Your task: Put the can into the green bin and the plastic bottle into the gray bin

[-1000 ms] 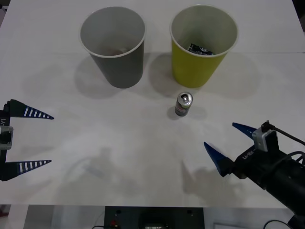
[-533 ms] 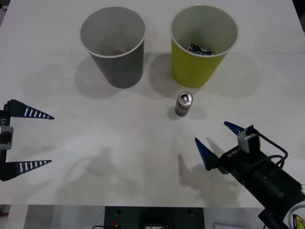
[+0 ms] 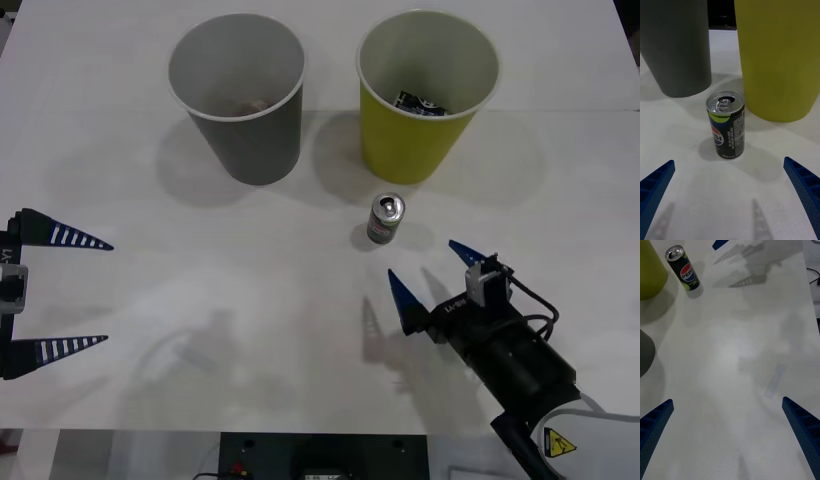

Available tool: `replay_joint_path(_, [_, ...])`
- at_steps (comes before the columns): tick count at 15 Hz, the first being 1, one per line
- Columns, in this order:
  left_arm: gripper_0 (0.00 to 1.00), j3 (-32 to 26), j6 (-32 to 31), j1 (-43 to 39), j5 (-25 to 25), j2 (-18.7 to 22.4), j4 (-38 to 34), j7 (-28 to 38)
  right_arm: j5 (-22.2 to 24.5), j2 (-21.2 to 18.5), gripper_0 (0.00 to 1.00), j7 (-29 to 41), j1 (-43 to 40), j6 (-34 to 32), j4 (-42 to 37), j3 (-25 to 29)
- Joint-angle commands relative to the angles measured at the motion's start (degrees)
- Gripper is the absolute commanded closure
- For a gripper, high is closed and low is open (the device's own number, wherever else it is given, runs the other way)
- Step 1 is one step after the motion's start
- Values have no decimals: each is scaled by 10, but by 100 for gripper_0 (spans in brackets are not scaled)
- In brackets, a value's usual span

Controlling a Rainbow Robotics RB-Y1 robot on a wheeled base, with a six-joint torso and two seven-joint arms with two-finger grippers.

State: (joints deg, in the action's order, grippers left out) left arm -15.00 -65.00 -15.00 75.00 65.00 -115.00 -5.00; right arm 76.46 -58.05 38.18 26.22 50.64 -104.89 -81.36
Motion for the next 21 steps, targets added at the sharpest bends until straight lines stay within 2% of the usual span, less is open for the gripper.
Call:
replay_joint_path(1, [0, 0, 0, 0, 0, 0, 0, 0, -1, 38, 0, 14, 33, 44, 46, -42])
replay_joint_path(11, [0, 0, 0, 0, 0, 0, 0, 0, -2, 195, 0, 44, 67, 70, 245, -30])
replay_joint_path(16, [0, 0, 0, 0, 0, 0, 0, 0, -24, 240, 0, 41, 88, 70, 295, -20])
replay_joint_path(21, [0, 0, 0, 0, 0, 0, 0, 0, -26, 263, 0, 37, 100, 49, 323, 6])
